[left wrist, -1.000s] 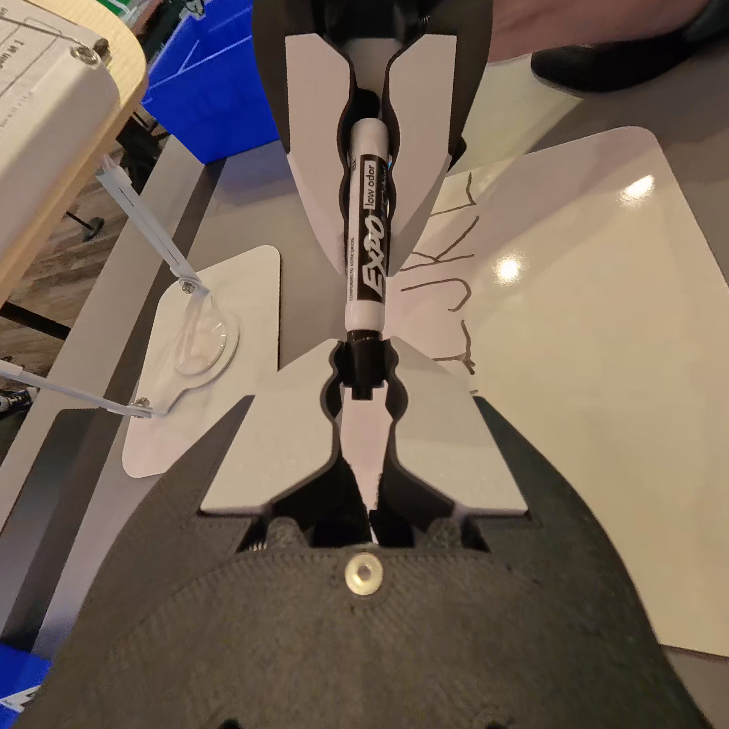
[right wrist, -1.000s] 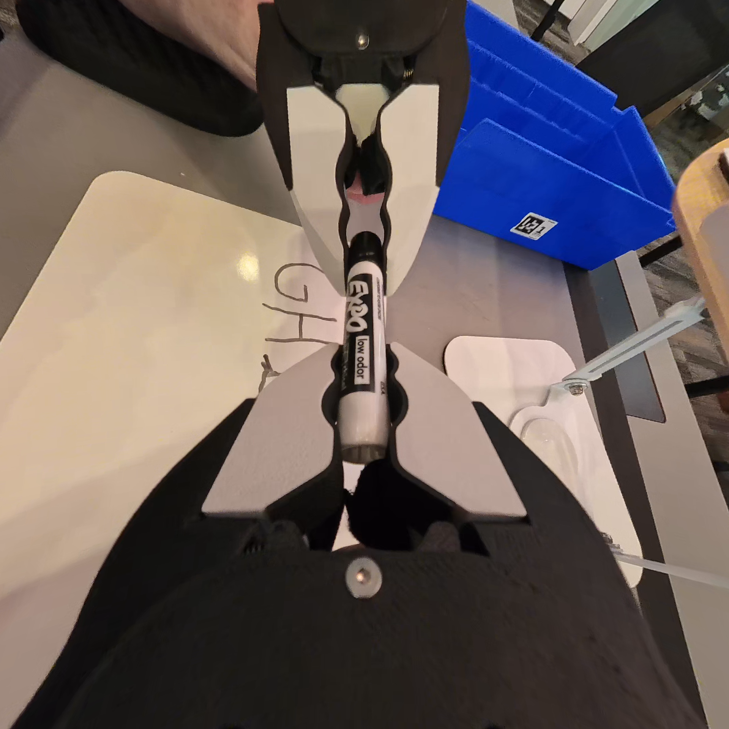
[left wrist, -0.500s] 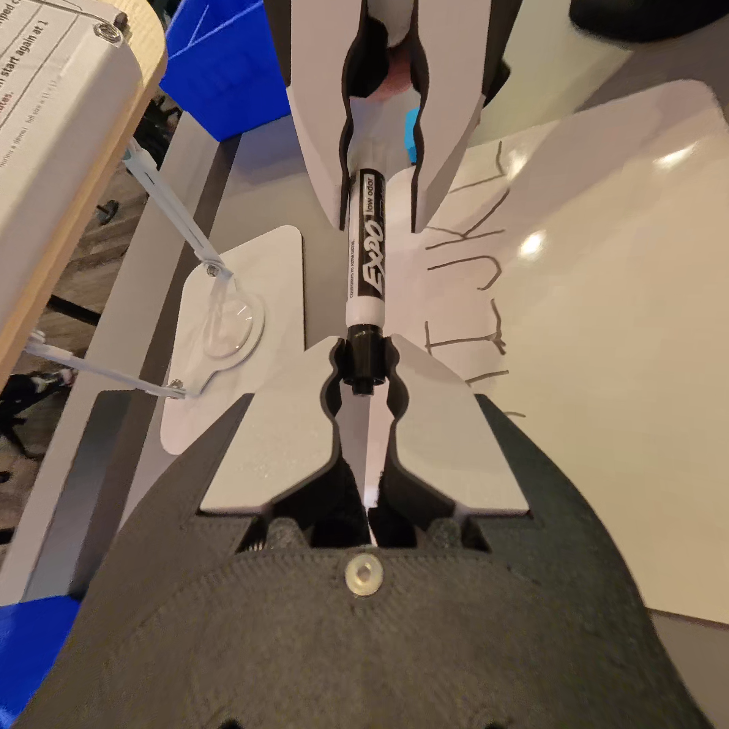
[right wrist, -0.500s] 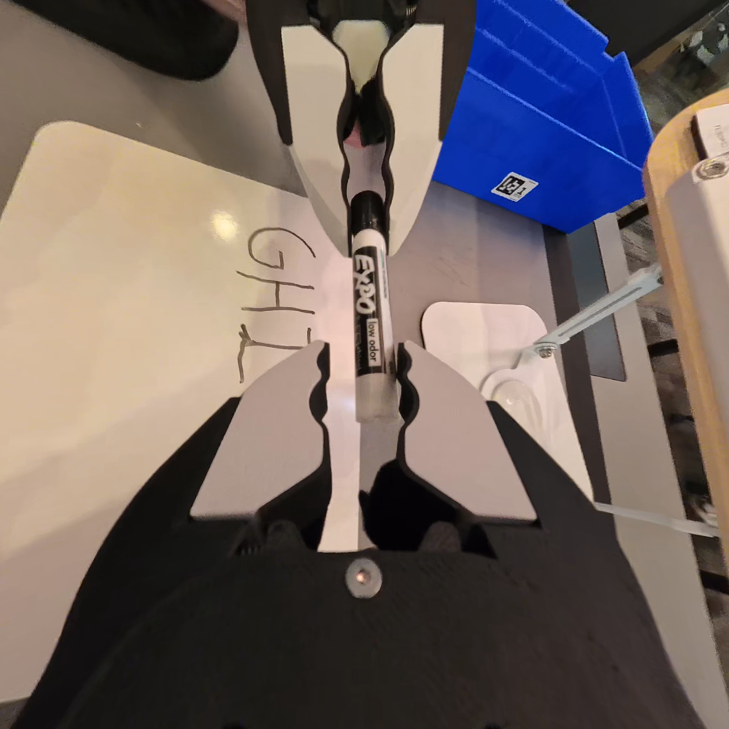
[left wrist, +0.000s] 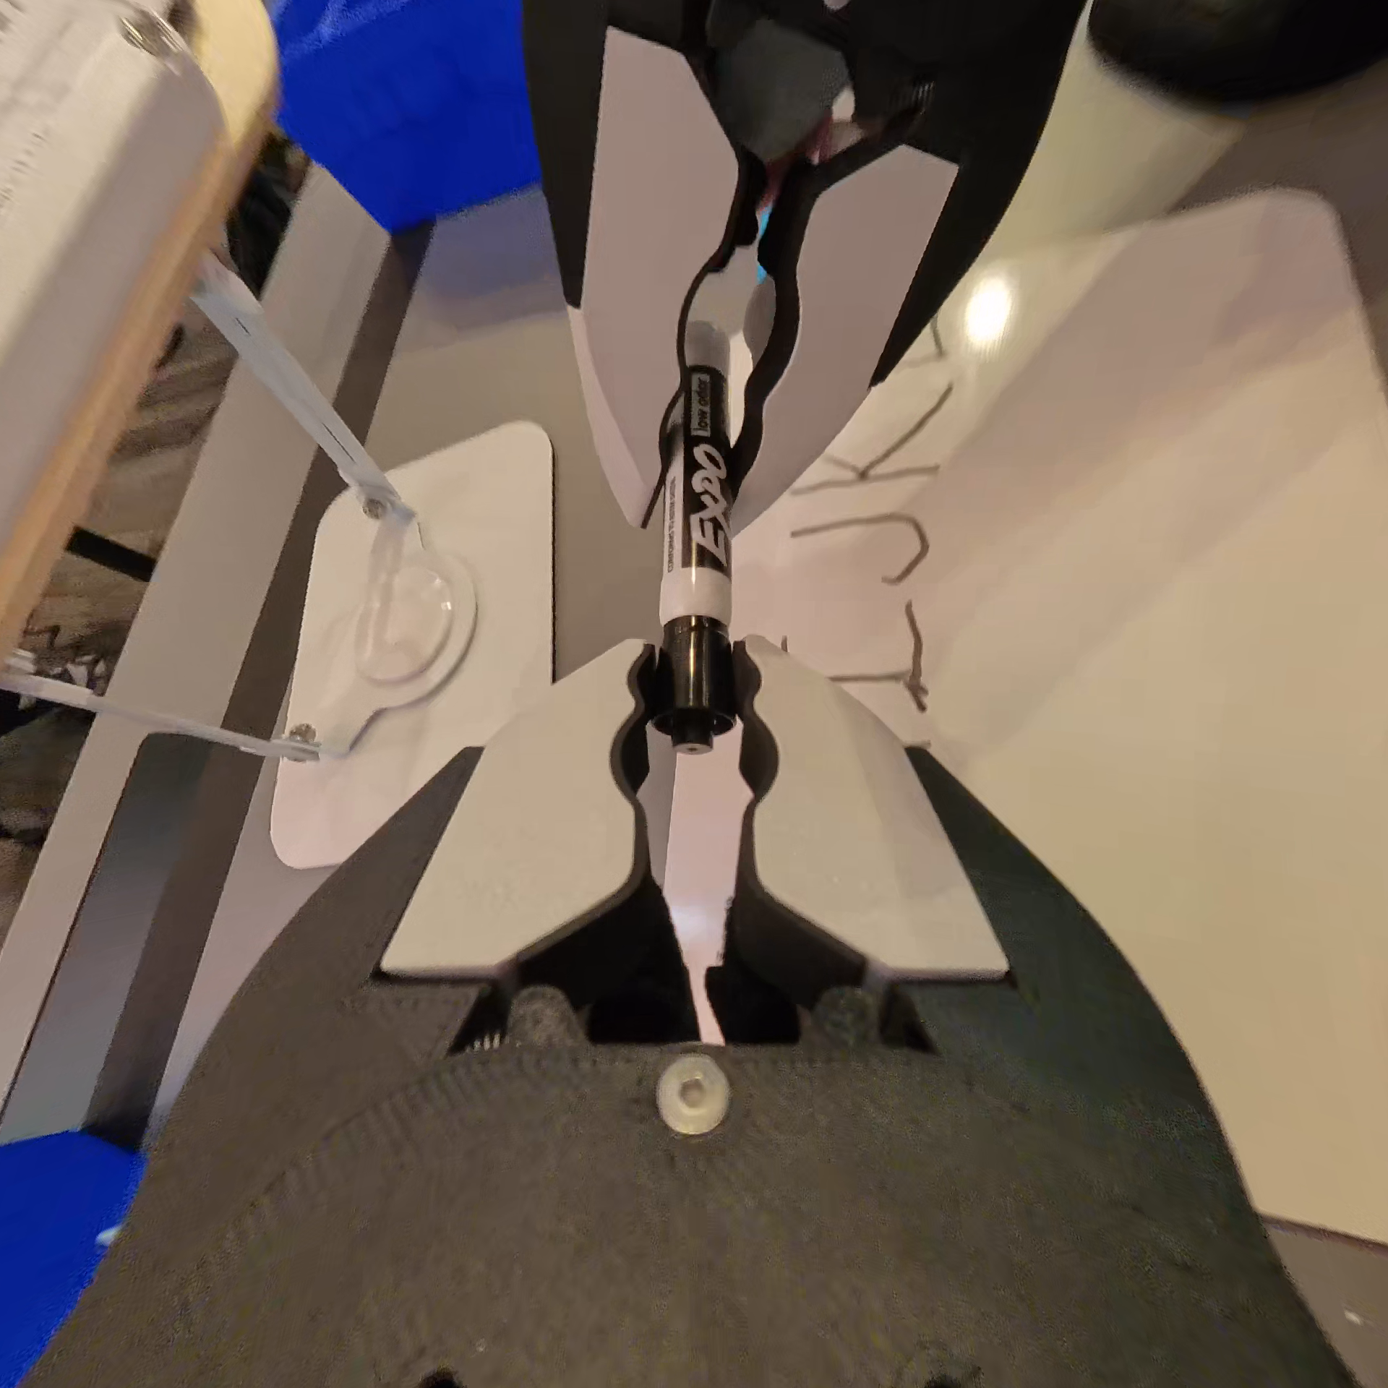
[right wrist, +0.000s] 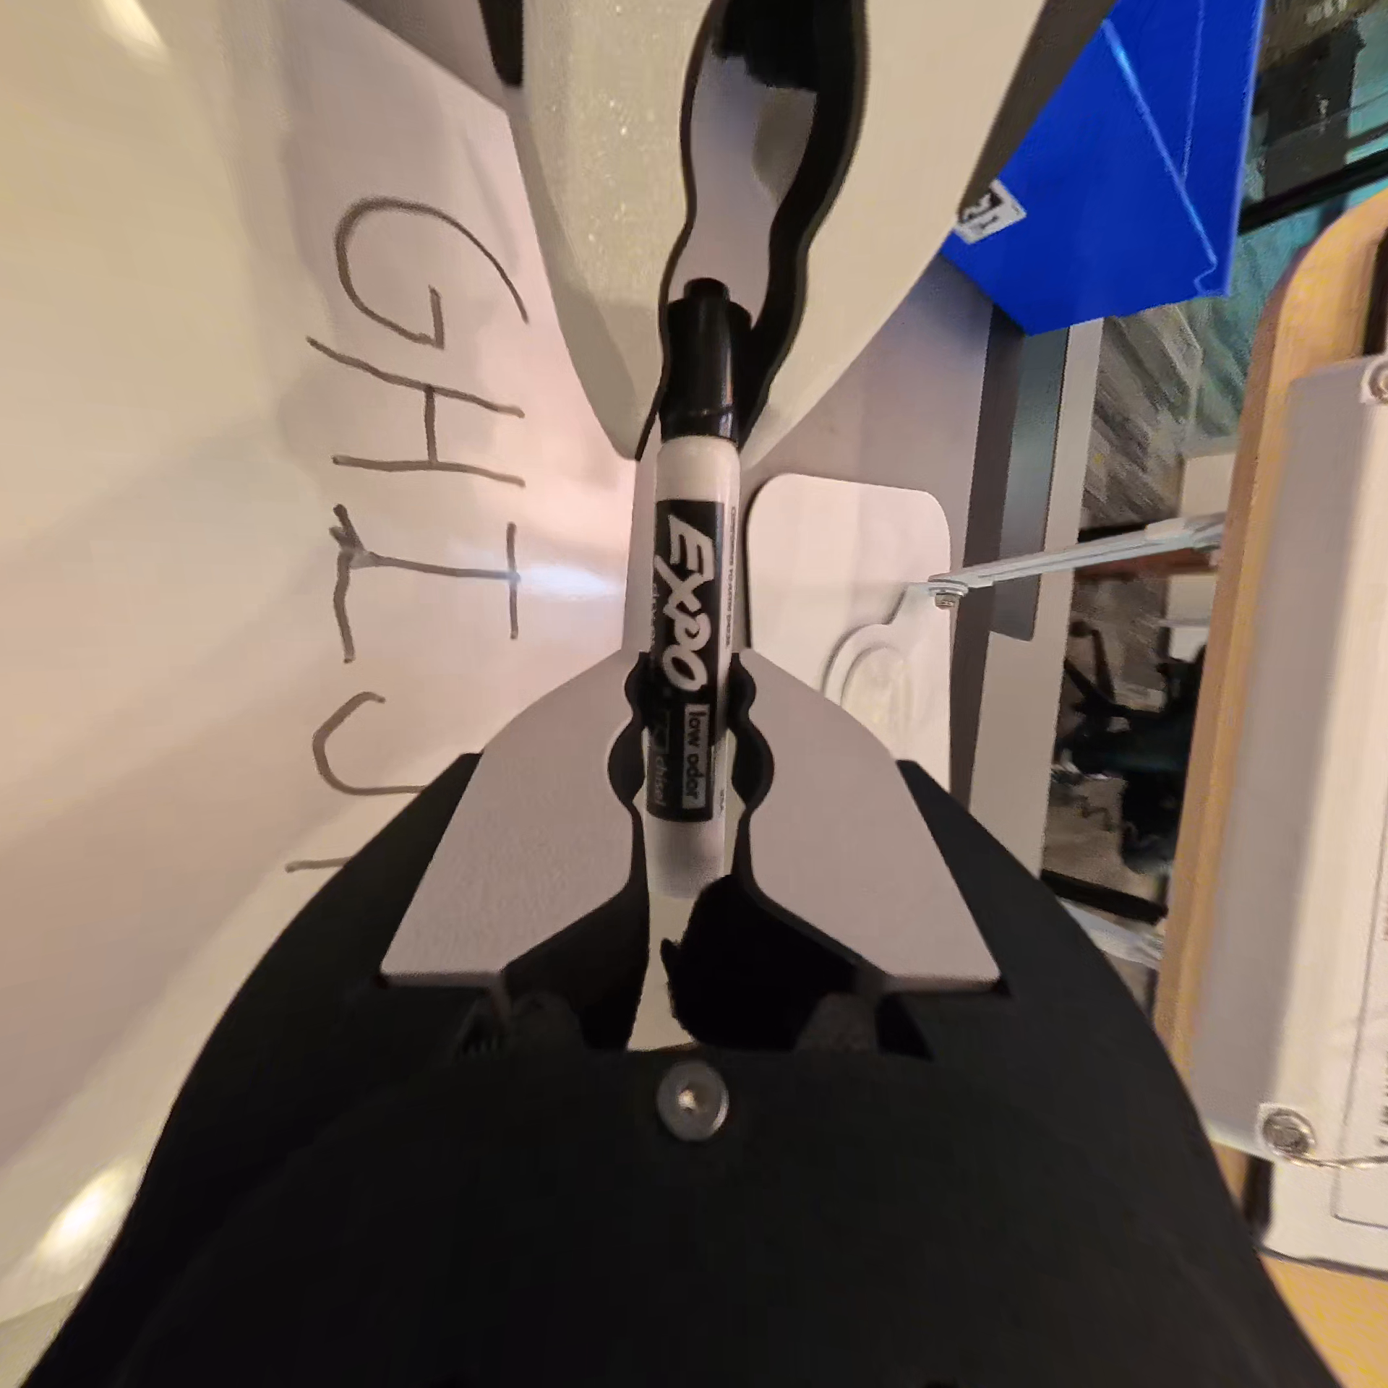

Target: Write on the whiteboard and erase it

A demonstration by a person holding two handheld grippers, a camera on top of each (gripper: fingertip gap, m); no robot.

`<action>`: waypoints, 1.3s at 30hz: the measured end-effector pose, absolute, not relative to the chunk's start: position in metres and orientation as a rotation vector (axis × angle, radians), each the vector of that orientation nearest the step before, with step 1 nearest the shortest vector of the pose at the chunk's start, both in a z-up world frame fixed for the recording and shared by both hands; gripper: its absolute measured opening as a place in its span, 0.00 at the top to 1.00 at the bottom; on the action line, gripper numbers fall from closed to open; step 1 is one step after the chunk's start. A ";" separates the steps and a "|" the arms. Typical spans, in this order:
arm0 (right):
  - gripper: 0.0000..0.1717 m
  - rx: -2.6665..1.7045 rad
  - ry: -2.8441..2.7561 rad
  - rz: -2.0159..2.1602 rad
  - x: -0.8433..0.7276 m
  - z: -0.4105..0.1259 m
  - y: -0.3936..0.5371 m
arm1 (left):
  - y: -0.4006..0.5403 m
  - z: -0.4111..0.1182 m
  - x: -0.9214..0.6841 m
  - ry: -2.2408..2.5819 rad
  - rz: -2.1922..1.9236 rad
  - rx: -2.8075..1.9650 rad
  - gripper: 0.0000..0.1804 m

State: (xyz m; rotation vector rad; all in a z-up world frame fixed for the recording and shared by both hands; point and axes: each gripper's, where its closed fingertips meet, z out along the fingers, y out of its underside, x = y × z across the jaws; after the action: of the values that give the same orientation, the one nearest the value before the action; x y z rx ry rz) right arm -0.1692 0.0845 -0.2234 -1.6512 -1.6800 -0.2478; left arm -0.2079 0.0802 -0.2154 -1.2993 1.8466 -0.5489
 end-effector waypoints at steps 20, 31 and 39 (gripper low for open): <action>0.88 -2.069 -0.345 -0.385 0.175 -0.093 0.098 | 0.129 -0.200 -0.220 1.576 -0.628 -1.332 1.00; 0.88 -2.582 -0.025 -0.269 0.268 -0.243 0.120 | 0.142 -0.221 -0.222 1.583 -0.569 -1.391 1.00; 0.87 -2.746 0.045 -0.103 0.265 -0.288 0.134 | 0.144 -0.229 -0.223 1.596 -0.579 -1.425 1.00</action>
State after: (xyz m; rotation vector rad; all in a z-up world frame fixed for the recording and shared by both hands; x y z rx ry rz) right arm 0.2649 0.1344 -0.2877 -2.7455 0.0453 -0.1027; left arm -0.2231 0.1439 -0.2288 -1.4247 1.5961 -0.5788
